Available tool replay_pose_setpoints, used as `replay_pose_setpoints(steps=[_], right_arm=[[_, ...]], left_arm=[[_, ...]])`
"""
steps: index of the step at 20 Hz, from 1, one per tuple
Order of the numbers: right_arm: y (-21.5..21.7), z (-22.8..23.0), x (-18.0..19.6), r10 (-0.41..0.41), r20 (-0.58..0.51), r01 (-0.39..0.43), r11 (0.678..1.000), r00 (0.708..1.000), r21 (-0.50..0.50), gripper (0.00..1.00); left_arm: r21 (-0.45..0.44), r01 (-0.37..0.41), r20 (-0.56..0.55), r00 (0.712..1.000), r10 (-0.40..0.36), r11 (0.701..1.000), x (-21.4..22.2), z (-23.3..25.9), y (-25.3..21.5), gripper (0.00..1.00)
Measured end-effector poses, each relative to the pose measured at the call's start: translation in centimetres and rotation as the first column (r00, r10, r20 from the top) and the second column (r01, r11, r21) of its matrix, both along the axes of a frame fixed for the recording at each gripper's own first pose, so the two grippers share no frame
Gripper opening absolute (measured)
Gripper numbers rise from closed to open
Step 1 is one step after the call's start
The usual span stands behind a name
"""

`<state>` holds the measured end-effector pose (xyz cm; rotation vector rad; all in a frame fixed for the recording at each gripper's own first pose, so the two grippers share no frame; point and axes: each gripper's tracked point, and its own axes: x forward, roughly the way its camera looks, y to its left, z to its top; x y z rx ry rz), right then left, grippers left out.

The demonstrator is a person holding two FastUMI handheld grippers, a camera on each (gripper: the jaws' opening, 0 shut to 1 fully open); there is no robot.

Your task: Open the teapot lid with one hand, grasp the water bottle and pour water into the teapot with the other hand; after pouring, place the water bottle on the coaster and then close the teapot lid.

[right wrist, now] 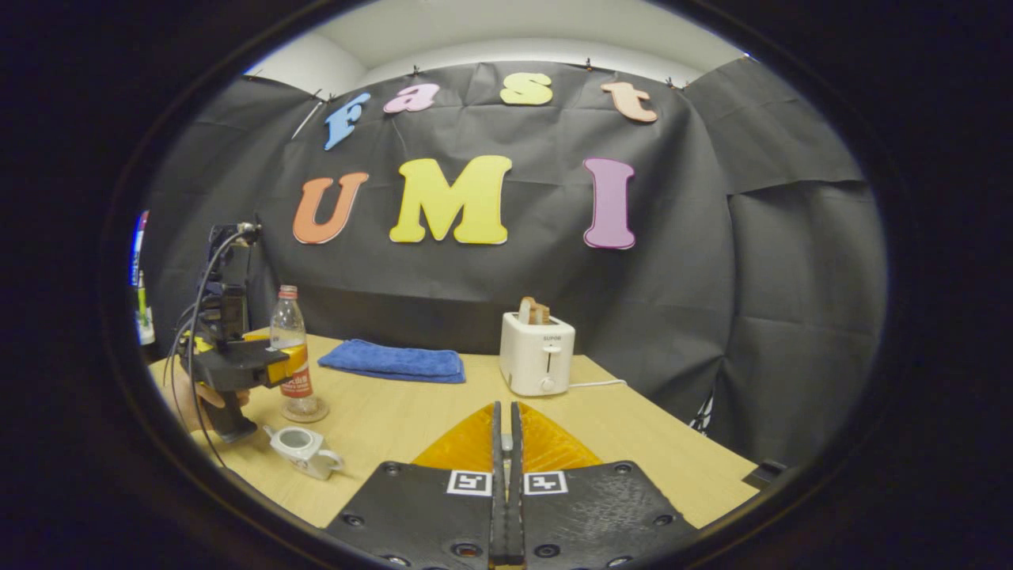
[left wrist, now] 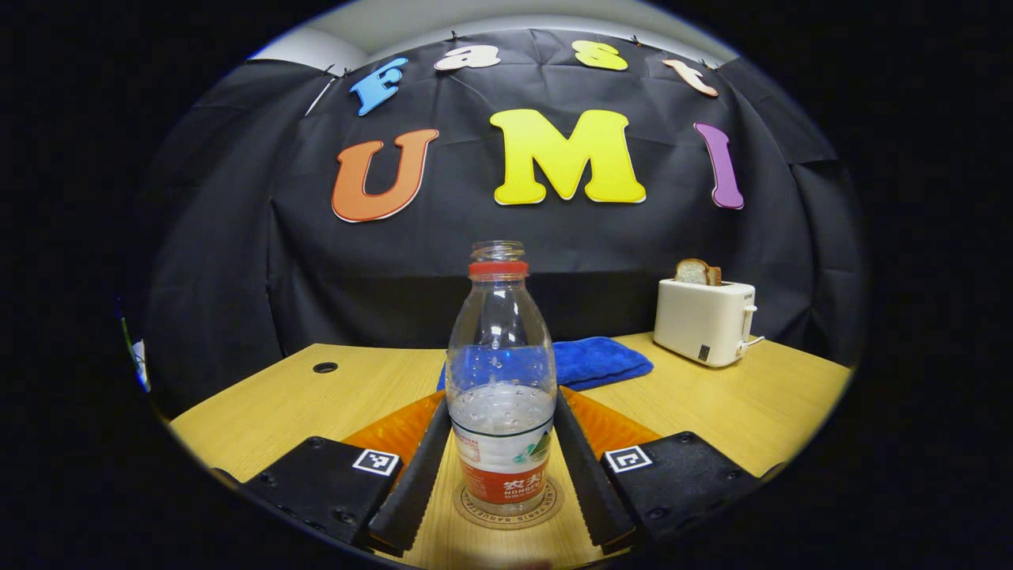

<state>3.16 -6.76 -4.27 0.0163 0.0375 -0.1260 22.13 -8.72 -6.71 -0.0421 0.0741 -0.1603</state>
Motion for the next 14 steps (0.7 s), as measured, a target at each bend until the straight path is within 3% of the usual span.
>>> replay_pose_setpoints(steps=[5, 10, 14], right_arm=[[-0.1, -0.1, 0.1, 0.000, -0.002, 0.000, 1.000, 1.000, 0.003, 0.00], [0.1, 0.0, 0.0, 0.006, 0.000, -0.006, 1.000, 1.000, -0.003, 0.00], [0.1, 0.2, -0.1, 0.005, 0.003, -0.005, 1.000, 1.000, -0.004, 0.00]], left_arm=[[-0.004, 0.023, -0.003, 1.000, -0.023, 1.000, -0.4, 0.0, -0.2, 0.82], [0.005, 0.030, 0.008, 1.000, -0.030, 1.000, -0.9, 0.4, -0.1, 0.96], [0.004, 0.021, 0.013, 1.000, -0.021, 1.000, -2.4, 1.2, 0.5, 0.97]])
